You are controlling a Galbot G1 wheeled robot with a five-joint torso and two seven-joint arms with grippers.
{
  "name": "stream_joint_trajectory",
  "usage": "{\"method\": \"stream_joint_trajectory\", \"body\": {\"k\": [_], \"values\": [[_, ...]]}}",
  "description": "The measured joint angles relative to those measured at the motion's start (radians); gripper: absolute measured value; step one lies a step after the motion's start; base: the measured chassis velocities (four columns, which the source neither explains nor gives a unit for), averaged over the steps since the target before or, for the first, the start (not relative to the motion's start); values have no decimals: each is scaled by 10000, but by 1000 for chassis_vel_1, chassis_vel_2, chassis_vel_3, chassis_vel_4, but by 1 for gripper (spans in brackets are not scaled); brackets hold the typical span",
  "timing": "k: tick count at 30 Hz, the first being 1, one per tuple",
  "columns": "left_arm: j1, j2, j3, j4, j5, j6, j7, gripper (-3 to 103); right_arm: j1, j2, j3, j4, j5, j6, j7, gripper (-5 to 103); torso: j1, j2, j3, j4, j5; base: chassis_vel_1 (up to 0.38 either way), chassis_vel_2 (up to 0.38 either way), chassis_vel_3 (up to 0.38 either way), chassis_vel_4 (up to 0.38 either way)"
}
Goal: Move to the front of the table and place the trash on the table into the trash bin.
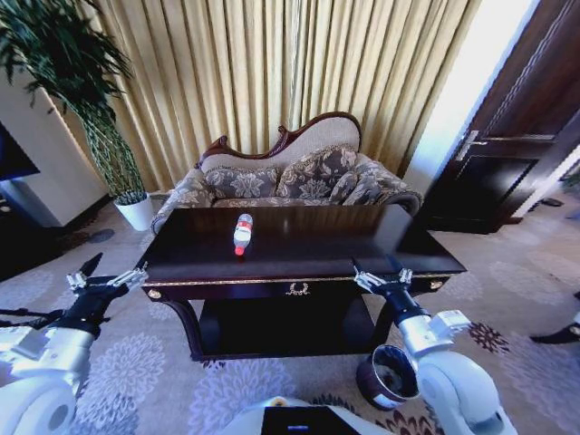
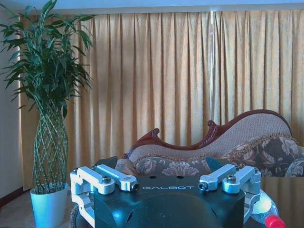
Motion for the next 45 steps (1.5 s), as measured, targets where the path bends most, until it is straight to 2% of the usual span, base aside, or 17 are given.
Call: {"method": "stream_joint_trajectory", "body": {"k": [7,15,20,21,25,26,29,30,32,33,36,37,40,42,45], "values": [[-81,38,104,0,4,0,3,100,-36,2,-57,68,13,-152,-9,100,0,0,0,-1,0,-28,31,29,-38],[-616,644,151,405,-250,117,-94,100,-23,13,-96,-10,44,-123,-13,100,-1,1,-1,0,1,0,0,0,0],[-1647,1438,620,1211,-735,530,-572,100,-111,59,-46,-122,33,-90,-15,100,0,0,0,-3,-2,0,0,0,0],[-1647,1438,620,1211,-735,530,-572,100,-111,59,-46,-122,33,-90,-15,100,0,0,0,-3,-2,0,0,0,0],[-2337,2329,1090,1711,-1449,735,-1277,100,-104,108,-7,-204,25,-60,-16,100,0,1,0,0,-2,0,0,0,0],[-2337,2329,1090,1711,-1449,735,-1277,100,-104,108,-7,-204,25,-60,-16,100,0,1,0,0,-2,0,0,0,0],[-3047,3063,1646,2132,-1739,817,-1725,100,-102,255,3,-252,-34,-41,-16,100,0,0,0,1,0,0,0,0,0],[-3047,3063,1646,2132,-1739,817,-1725,100,-102,255,3,-252,-34,-41,-16,100,0,0,0,1,0,0,0,0,0],[-3869,3505,2440,2458,-1839,986,-2294,100,-106,374,26,-291,-128,-23,-16,100,0,0,0,0,-2,0,0,0,0],[-3869,3505,2440,2458,-1839,986,-2294,100,-106,374,26,-291,-128,-23,-16,100,0,0,0,0,-2,0,0,0,0],[-4952,3791,3700,2849,-1884,1271,-3015,100,-104,449,72,-362,-212,1,-16,100,0,0,0,-1,0,0,0,0,0],[-4952,3791,3700,2849,-1884,1271,-3015,100,-104,449,72,-362,-212,1,-16,100,0,0,0,-1,0,0,0,0,0],[-5966,3909,5174,3284,-1872,1447,-3498,100,-100,454,151,-405,-241,6,-15,100,0,0,1,-1,0,0,0,0,0],[-6192,3910,5479,3379,-1863,1480,-3586,100,-102,450,167,-414,-253,6,-15,100,0,0,1,-1,-2,0,0,0,0],[-7138,3888,6663,3747,-1845,1616,-3882,100,-103,395,185,-477,-318,8,-15,100,0,0,1,0,0,0,0,0,0]]}}
